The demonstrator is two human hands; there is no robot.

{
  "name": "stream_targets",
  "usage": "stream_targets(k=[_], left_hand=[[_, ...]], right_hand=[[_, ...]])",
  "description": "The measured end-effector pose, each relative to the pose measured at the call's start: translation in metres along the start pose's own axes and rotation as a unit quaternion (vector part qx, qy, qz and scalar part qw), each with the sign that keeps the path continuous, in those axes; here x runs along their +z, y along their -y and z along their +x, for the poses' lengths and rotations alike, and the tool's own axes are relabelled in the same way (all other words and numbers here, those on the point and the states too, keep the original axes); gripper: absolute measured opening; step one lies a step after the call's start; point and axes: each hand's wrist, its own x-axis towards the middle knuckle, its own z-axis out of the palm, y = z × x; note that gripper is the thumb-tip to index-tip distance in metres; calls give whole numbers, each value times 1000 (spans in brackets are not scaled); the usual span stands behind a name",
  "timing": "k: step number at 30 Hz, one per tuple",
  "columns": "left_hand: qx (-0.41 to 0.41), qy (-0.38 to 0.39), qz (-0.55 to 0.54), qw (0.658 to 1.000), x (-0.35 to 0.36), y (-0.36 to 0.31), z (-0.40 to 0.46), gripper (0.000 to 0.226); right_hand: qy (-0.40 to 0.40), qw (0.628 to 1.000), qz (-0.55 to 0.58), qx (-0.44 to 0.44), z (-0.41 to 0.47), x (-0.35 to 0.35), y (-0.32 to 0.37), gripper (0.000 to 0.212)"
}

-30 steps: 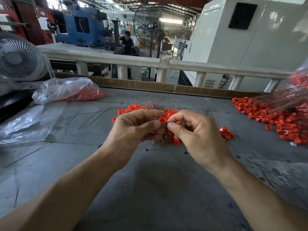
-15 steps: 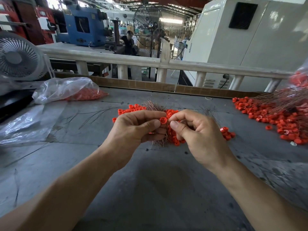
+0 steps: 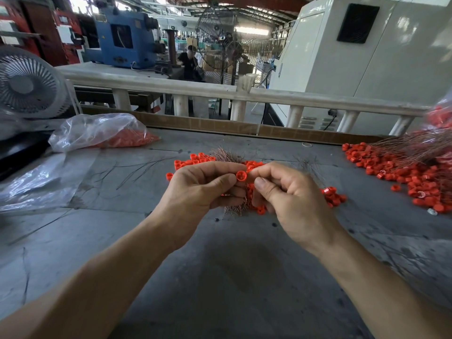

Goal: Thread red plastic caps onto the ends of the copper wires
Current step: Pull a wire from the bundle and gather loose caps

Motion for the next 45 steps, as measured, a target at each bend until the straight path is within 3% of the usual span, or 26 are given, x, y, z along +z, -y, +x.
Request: stream_targets(k=[11,17,20,24,29,34,45], left_hand=[[3,11,-20,1000,1,1,-1,19],[-19,21,-59,998,1,1,0,22],[-27,1,-77,997,0,0,1,27],[-36,-16,-80,996,-2,0,2,28],[-40,-22,-80,996,-2,1,1,29],[-45,-24,-83,995,-2,2,1,30],[-49,-22,-82,995,1,0,-1,30]], right_hand=[[57,993,98,44,1,5,-7,19],[73,992,86,61,1,0,-10,15],[38,997,35,55,5,-7,-11,13],[-69,985,-140,67,11,-22,-23,9],[-21,952,-266,152,8,-15,-27,25],[-18,912,-371,171,6,-3,-24,38],[-18,945,-290,152,6,-3,-28,24]])
